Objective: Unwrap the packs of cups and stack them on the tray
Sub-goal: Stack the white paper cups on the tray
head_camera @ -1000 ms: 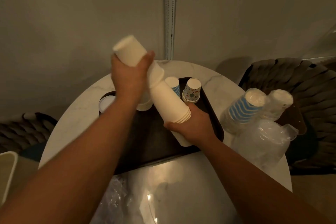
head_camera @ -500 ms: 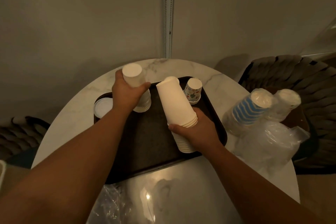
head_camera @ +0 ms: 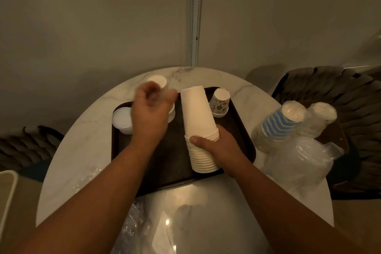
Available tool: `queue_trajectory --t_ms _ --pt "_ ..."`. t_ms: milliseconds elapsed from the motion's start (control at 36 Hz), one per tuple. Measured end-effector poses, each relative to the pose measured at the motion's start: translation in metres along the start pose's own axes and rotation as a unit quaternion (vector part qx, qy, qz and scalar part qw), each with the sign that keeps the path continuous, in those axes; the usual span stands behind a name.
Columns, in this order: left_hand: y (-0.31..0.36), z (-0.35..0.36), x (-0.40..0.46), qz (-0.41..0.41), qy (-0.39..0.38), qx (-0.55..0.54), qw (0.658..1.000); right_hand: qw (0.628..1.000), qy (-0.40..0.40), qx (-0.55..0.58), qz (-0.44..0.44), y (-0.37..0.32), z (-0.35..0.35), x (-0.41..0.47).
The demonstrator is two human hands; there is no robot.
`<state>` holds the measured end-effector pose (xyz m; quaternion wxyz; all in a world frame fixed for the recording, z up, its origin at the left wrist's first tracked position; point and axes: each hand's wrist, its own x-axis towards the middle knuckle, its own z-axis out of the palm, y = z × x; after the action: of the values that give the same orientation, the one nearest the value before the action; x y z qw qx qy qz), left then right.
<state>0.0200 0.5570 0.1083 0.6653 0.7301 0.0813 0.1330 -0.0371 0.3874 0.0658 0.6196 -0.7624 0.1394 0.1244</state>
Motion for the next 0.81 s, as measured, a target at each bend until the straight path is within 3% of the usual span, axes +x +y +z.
queue_trajectory --t_ms 83,139,528,694,806 --pt "0.006 0.012 -0.014 -0.123 -0.132 -0.061 0.982 0.998 -0.057 0.022 -0.003 -0.008 0.005 -0.007" --pt "0.006 0.014 -0.018 -0.156 -0.148 -0.066 0.974 0.997 -0.082 0.012 -0.005 -0.012 0.01 -0.011" --pt "0.003 0.022 -0.027 -0.145 0.027 0.002 0.989 0.985 0.041 -0.156 -0.066 -0.023 0.028 -0.02" --pt "0.012 0.025 -0.021 -0.135 0.045 0.009 0.99 0.979 0.068 -0.17 -0.088 -0.025 0.028 -0.015" --pt "0.039 0.017 0.018 -0.076 0.07 0.004 0.995 0.98 0.073 -0.174 -0.069 -0.018 0.017 -0.009"
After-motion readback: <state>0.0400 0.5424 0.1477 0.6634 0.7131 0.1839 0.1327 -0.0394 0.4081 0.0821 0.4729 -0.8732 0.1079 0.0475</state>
